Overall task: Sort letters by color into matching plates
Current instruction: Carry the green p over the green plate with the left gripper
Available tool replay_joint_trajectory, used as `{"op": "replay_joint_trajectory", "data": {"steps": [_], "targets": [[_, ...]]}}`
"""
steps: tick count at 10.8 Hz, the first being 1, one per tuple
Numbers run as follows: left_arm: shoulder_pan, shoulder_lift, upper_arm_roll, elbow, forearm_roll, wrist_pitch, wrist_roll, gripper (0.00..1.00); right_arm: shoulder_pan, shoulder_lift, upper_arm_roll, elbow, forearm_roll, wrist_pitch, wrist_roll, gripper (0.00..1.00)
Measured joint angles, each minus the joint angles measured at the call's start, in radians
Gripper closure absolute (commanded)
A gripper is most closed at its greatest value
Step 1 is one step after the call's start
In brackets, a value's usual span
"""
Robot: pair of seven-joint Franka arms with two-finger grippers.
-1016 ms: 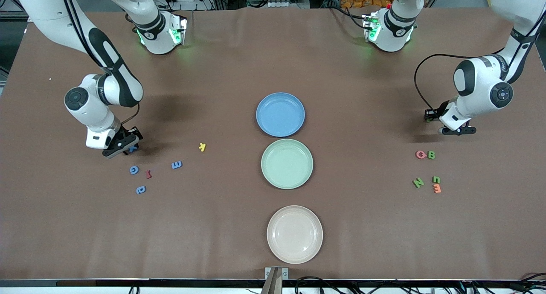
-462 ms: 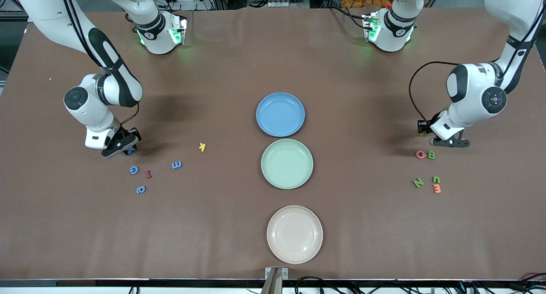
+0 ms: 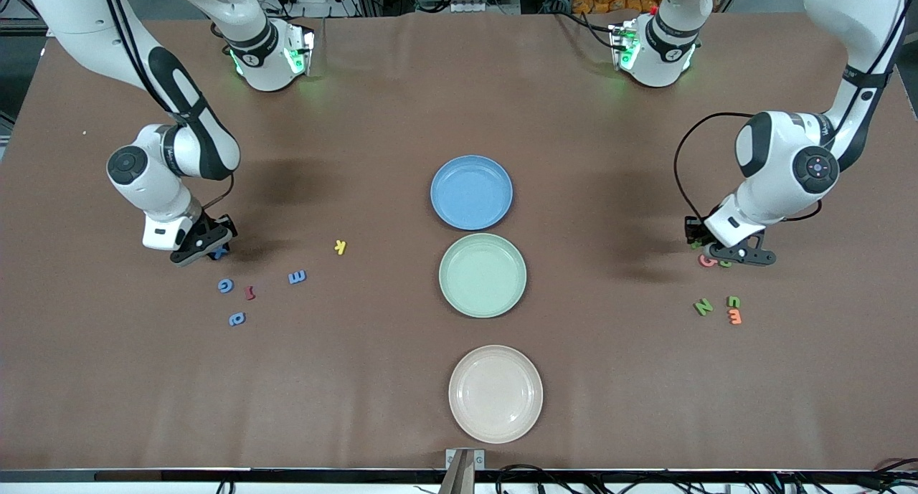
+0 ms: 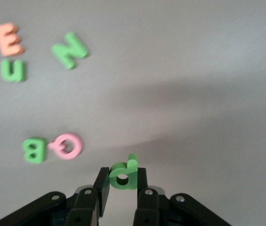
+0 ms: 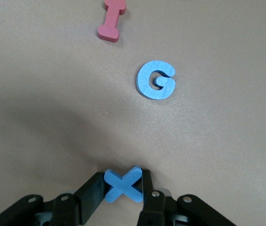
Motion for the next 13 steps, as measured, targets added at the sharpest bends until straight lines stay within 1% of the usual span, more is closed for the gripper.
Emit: {"op": "replay_joint_trajectory", "data": {"steps": [2,4,5,6,10,13], "targets": [[-0.014,0.0,-0.075,0.019,0.0,0.0,-0.064,1.0,0.0,0.0,0.0,0.0,0.0,0.0,0.0,0.62],[-0.022,-0.001,-0.149,0.03,0.0,0.0,-0.148,1.0,0.0,0.0,0.0,0.0,0.0,0.0,0.001,0.66],[-0.034,-0.001,-0.176,0.043,0.0,0.0,-0.181,1.0,0.0,0.0,0.0,0.0,0.001,0.0,0.001,0.67],[-0.056,-0.001,-0.187,0.057,0.0,0.0,-0.205,1.0,0.0,0.0,0.0,0.0,0.001,0.0,0.003,0.68],[-0.177,0.006,-0.191,0.114,0.0,0.0,-0.316,1.0,0.0,0.0,0.001,0.002,0.001,0.0,0.004,0.69],[-0.255,0.059,-0.189,0.181,0.0,0.0,-0.398,1.0,0.0,0.0,0.001,0.01,0.002,0.0,0.009,0.69]]}}
